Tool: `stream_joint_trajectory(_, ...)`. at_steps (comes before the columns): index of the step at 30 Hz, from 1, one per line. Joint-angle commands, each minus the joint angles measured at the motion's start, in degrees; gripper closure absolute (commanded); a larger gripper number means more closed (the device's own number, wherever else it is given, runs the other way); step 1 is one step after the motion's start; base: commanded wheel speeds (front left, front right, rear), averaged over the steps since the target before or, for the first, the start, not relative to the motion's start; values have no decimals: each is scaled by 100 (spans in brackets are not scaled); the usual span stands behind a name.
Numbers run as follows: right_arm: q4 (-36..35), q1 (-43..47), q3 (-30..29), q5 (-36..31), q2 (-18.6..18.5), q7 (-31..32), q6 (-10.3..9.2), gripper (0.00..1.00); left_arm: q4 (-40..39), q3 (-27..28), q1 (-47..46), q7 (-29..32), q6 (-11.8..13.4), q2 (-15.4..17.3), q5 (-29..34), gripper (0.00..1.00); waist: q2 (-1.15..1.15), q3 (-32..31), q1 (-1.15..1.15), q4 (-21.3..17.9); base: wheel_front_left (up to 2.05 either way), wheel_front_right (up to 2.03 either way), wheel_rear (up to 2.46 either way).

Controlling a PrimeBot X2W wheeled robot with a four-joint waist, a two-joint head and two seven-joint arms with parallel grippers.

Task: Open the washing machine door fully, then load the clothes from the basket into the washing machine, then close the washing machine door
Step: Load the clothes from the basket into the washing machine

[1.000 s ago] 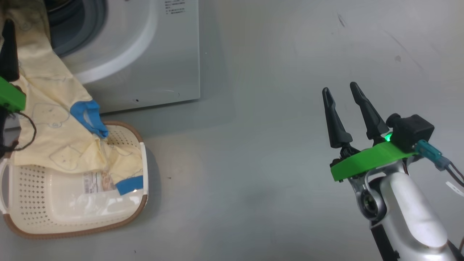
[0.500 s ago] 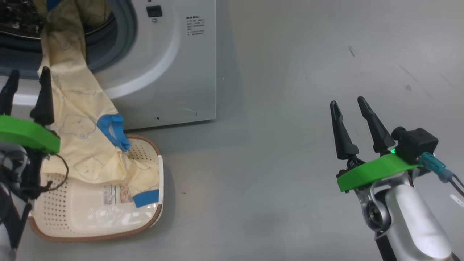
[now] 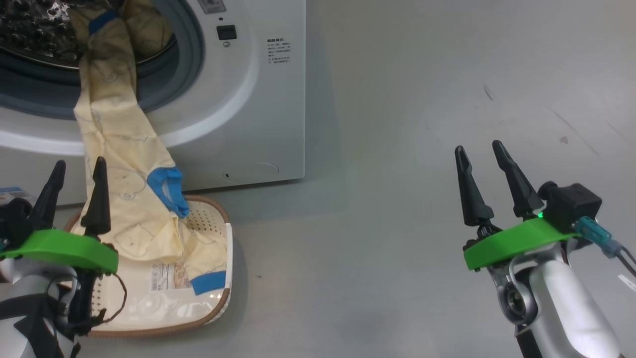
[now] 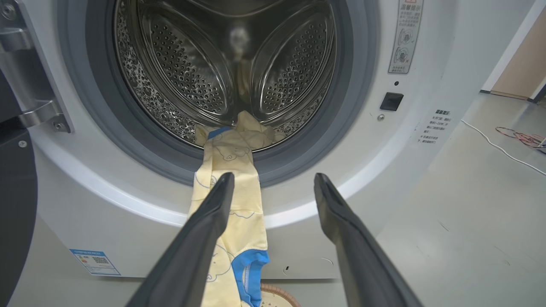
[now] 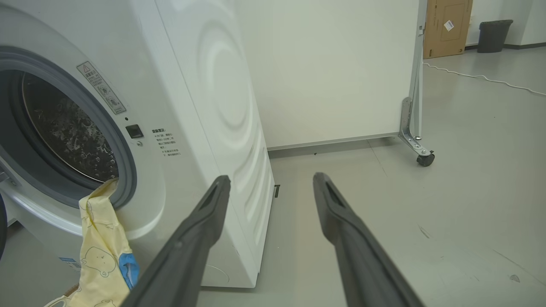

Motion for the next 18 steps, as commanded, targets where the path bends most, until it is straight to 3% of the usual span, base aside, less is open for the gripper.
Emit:
stream_joint_trajectory(1,-195,41,81,-34,-11,-37,0,0,-217,338,-100,-39,0,186,90,0,0,-2,0,-1,0,0,0)
stream_joint_trajectory(18,-207,99,61,13,-11,-37,0,0,-688,1104,792,-39,-109,-480,828,0,0,-27,0,-43,0,0,0)
